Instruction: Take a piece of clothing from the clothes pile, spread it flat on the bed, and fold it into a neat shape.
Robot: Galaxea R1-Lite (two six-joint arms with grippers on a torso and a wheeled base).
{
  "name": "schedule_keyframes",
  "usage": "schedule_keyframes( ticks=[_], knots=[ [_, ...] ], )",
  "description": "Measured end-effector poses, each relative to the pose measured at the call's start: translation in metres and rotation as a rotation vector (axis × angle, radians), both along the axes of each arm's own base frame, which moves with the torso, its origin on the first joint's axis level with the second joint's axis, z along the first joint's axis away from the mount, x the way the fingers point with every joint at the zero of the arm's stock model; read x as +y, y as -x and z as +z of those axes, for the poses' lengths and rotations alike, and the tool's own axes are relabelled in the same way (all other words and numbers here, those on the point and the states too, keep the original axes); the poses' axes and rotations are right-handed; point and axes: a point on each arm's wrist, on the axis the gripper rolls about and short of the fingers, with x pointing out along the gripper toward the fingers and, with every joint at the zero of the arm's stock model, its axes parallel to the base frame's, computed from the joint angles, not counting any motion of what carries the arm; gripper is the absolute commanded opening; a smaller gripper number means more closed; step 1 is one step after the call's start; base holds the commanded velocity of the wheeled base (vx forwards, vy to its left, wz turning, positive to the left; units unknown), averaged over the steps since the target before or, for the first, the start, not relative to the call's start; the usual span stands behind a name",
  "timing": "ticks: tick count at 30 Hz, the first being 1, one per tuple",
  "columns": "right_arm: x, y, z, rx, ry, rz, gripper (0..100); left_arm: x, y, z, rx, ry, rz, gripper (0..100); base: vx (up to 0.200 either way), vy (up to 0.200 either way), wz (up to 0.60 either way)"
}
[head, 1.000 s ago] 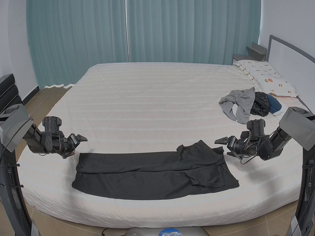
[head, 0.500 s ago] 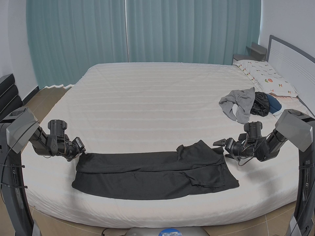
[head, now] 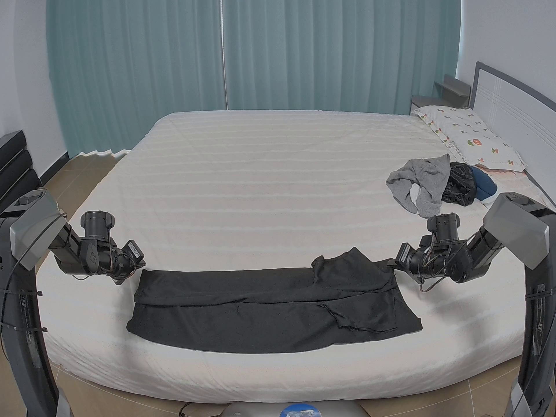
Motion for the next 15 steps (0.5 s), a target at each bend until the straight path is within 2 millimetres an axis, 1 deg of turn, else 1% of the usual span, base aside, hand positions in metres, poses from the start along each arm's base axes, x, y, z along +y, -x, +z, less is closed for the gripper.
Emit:
schedule_keyframes(
  ticks=[11, 12, 15],
  knots=[
    [-0.0084, -0.0022, 0.0032, -0.017, 0.009, -0.034, 0, 0.0029, 0.0008, 0.0004, 0.008, 0.031, 0.035, 0, 0.0, 0.0, 0.0],
    [-0.0084, -0.0023, 0.0033, -0.018, 0.009, -0.034, 100, 0.0029, 0.0008, 0.001, 0.007, 0.034, 0.036, 0, 0.0, 0.0, 0.0],
    [-0.0093, -0.0029, 0.0038, -0.021, 0.009, -0.036, 100, 0.003, 0.0009, 0.0027, 0.004, 0.037, 0.034, 0, 0.0, 0.0, 0.0]
  ],
)
